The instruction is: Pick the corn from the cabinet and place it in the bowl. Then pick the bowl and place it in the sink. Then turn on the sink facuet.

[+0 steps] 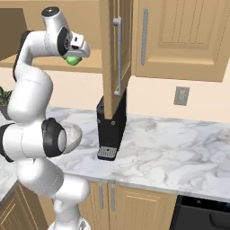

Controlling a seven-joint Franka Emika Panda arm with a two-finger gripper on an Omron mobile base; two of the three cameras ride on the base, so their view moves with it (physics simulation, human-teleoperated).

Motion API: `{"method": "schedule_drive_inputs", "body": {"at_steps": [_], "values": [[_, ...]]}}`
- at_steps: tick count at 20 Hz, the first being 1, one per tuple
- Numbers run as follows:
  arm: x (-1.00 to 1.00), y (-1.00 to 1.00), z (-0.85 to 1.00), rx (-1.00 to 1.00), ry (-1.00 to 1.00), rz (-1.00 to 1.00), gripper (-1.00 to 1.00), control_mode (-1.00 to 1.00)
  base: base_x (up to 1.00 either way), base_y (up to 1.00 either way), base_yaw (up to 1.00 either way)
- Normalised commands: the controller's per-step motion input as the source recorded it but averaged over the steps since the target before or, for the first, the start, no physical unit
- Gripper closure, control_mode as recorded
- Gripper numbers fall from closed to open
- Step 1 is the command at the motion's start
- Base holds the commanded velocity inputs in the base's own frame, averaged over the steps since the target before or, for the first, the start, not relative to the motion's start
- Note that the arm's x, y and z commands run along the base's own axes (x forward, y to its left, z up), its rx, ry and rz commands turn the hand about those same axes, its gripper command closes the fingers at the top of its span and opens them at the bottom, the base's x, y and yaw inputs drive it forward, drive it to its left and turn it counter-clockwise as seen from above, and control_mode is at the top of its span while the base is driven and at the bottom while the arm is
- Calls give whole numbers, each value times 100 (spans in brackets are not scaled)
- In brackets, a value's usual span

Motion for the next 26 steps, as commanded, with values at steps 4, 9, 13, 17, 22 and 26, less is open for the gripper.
{"method": "schedule_drive_inputs", "body": {"at_steps": [4, 9, 13, 17, 22, 26], "values": [[-100, 15, -3, 2, -2, 1, 100, -100, 0, 0, 0], [-100, 24, -11, 0, 5, 1, 100, -100, 0, 0, 0], [-100, 15, -57, 0, 14, 2, 100, -100, 0, 0, 0], [-100, 18, -98, 0, 21, 7, 100, -100, 0, 0, 0], [-41, 15, -100, 0, 14, 15, 100, -100, 0, 0, 0], [16, 1, -98, 0, 1, 8, 100, -100, 0, 0, 0]]}}
